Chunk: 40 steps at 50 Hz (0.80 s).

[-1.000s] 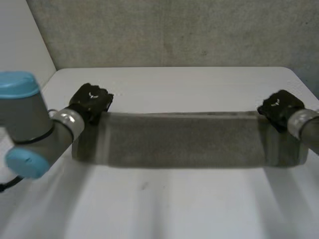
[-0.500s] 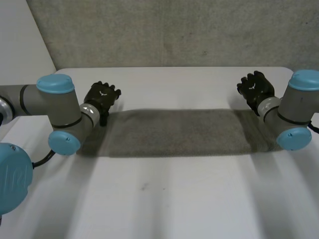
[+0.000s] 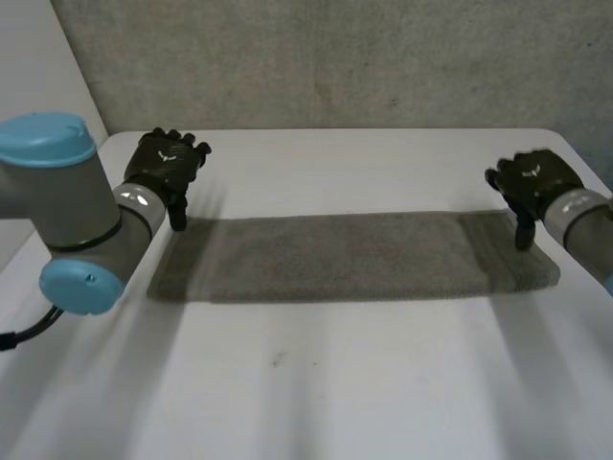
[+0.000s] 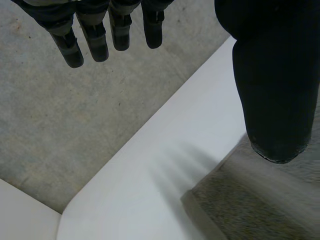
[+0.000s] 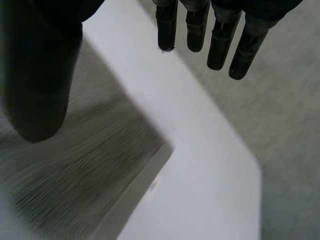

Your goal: Fold the towel.

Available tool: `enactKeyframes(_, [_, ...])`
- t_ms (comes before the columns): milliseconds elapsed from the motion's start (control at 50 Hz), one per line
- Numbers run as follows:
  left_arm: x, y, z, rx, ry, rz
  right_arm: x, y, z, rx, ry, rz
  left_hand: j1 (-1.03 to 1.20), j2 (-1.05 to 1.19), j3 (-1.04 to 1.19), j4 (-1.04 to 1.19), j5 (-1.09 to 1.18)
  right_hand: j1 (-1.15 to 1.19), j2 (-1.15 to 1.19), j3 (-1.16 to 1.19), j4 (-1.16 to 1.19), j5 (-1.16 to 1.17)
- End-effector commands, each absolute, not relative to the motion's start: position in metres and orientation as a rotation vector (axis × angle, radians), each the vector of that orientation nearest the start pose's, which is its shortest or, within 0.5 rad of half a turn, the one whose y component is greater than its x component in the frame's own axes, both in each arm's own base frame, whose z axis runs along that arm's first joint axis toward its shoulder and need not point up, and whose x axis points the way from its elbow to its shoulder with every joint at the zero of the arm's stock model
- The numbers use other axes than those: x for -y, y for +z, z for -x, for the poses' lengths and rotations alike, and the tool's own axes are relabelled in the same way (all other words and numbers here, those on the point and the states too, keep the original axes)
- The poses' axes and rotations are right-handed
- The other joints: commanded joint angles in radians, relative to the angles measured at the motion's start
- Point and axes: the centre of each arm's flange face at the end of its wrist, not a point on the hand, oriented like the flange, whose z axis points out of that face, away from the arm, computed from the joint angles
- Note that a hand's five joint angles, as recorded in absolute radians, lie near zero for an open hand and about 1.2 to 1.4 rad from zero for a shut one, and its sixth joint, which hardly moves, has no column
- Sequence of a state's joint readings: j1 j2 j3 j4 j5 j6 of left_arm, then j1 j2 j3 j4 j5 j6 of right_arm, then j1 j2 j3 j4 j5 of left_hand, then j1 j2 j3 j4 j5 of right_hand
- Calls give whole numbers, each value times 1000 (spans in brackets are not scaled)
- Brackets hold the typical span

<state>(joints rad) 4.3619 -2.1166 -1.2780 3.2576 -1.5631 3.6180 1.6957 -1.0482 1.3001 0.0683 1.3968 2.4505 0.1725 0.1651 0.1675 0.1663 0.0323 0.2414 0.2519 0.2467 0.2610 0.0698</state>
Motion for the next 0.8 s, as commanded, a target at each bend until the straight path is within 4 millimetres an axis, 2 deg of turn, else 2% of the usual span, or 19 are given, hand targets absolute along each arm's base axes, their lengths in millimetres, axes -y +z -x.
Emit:
enactKeyframes(20, [313, 197, 265, -2158, -2051, -925, 351, 163, -163, -2565, -1670, 1195, 2, 9, 7, 8, -32, 87, 77, 82, 68, 84])
enactKeyframes(100, [309, 193, 268, -2164, -2050, -938, 356, 153, -156, -2561, -1682, 1181, 2, 9, 7, 8, -32, 131, 121, 126, 112, 128])
enactKeyframes(140, [307, 190, 268, -2175, -2042, -942, 363, 143, -151, -2558, -1723, 1167, 2, 9, 7, 8, -32, 266, 255, 260, 246, 263])
enactKeyframes(320, [305, 188, 268, -2185, -2034, -943, 372, 124, -145, -2566, -1732, 1153, 2, 9, 7, 8, -32, 346, 335, 340, 326, 343])
enactKeyframes(360, [306, 188, 268, -2184, -2037, -939, 374, 121, -145, -2568, -1728, 1153, 2, 9, 7, 8, -32, 568, 557, 562, 548, 565])
enactKeyframes(420, [305, 188, 268, -2184, -2037, -939, 374, 119, -145, -2572, -1721, 1154, 2, 9, 7, 8, -32, 657, 646, 651, 637, 654])
enactKeyframes(460, [305, 188, 268, -2185, -2035, -937, 376, 116, -145, -2572, -1719, 1156, 2, 9, 7, 8, -32, 972, 961, 967, 952, 969])
enactKeyframes(480, [305, 188, 268, -2185, -2035, -937, 376, 116, -145, -2572, -1719, 1156, 2, 9, 7, 8, -32, 974, 963, 969, 954, 971])
enactKeyframes(500, [304, 188, 267, -2186, -2033, -938, 378, 117, -144, -2573, -1727, 1156, 2, 9, 7, 8, -32, 1153, 1143, 1148, 1133, 1150])
enactKeyframes(600, [303, 187, 267, -2191, -2028, -940, 386, 124, -136, -2589, -1786, 1132, 2, 9, 7, 8, -32, 1155, 1144, 1150, 1135, 1152])
enactKeyframes(620, [302, 187, 266, -2191, -2028, -940, 391, 128, -128, -2602, -1824, 1109, 2, 9, 7, 8, -32, 1155, 1144, 1150, 1135, 1152])
enactKeyframes(640, [302, 187, 266, -2191, -2028, -940, 391, 128, -128, -2602, -1824, 1109, 2, 9, 7, 8, -32, 1155, 1144, 1150, 1135, 1152])
enactKeyframes(680, [301, 189, 266, -2188, -2031, -939, 402, 137, -107, -2630, -1912, 1063, 2, 9, 7, 8, -32, 1155, 1144, 1150, 1135, 1152])
enactKeyframes(700, [301, 189, 266, -2188, -2031, -939, 402, 138, -107, -2630, -1912, 1063, 2, 9, 7, 8, -32, 1155, 1144, 1150, 1135, 1152])
enactKeyframes(740, [300, 189, 265, -2192, -2025, -938, 415, 144, -76, -2697, -1977, 1059, 2, 9, 7, 8, -32, 1155, 1144, 1150, 1135, 1152])
enactKeyframes(760, [300, 189, 265, -2192, -2025, -938, 415, 144, -76, -2698, -1977, 1059, 2, 9, 7, 8, -32, 1155, 1144, 1150, 1135, 1152])
enactKeyframes(780, [300, 188, 265, -2193, -2023, -939, 420, 146, -58, -2751, -1993, 1087, 2, 9, 7, 8, -32, 1155, 1144, 1150, 1135, 1152])
enactKeyframes(800, [300, 188, 265, -2194, -2023, -939, 420, 146, -58, -2751, -1993, 1087, 2, 9, 7, 8, -32, 1155, 1144, 1150, 1135, 1152])
